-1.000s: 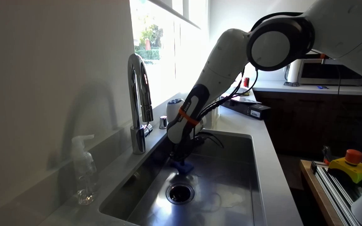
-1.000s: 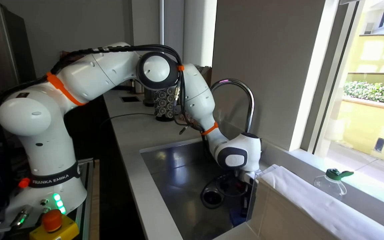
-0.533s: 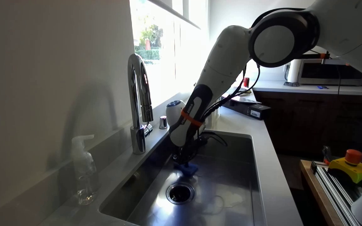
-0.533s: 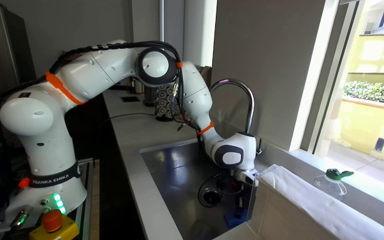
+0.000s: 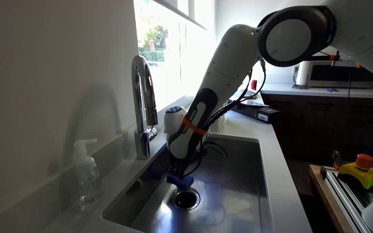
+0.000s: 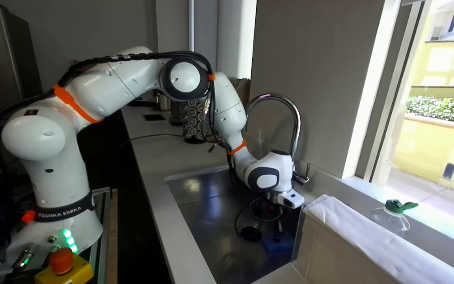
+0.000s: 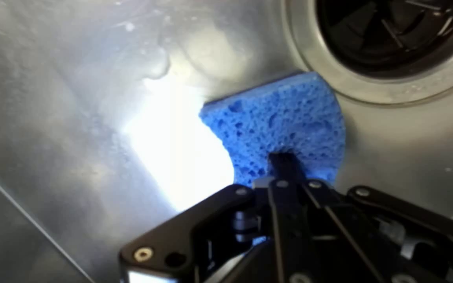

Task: Use the blue sponge to wipe the sink.

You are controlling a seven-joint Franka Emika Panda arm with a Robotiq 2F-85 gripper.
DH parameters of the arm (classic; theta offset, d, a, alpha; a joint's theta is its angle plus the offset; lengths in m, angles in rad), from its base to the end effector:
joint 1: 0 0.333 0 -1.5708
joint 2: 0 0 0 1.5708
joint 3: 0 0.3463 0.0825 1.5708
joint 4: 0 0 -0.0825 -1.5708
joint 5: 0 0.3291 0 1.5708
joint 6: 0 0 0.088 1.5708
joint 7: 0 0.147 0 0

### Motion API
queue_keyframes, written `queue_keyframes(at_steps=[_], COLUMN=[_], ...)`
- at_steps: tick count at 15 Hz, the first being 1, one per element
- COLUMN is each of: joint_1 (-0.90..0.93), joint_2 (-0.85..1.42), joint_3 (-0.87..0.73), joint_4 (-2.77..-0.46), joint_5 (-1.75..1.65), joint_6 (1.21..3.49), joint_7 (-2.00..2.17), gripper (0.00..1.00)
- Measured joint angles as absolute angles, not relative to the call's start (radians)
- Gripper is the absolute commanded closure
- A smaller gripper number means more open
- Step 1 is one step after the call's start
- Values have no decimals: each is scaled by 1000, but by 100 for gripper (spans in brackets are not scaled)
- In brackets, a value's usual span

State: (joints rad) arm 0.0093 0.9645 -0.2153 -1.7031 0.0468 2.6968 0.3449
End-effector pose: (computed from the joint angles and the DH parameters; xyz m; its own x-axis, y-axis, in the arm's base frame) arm 0.6407 -0.1210 0.0743 0.8775 -0.4699 0.0958 -0.4790 -0.8683 0.1291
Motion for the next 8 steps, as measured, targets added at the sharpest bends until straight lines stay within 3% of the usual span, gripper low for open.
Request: queue_keyframes(at_steps=[8], joint_1=[41], joint_2=[942], joint_3=[-103], joint_4=[-1737], joint_5=[46], joint_6=[2758], joint_7=[212], gripper=[100])
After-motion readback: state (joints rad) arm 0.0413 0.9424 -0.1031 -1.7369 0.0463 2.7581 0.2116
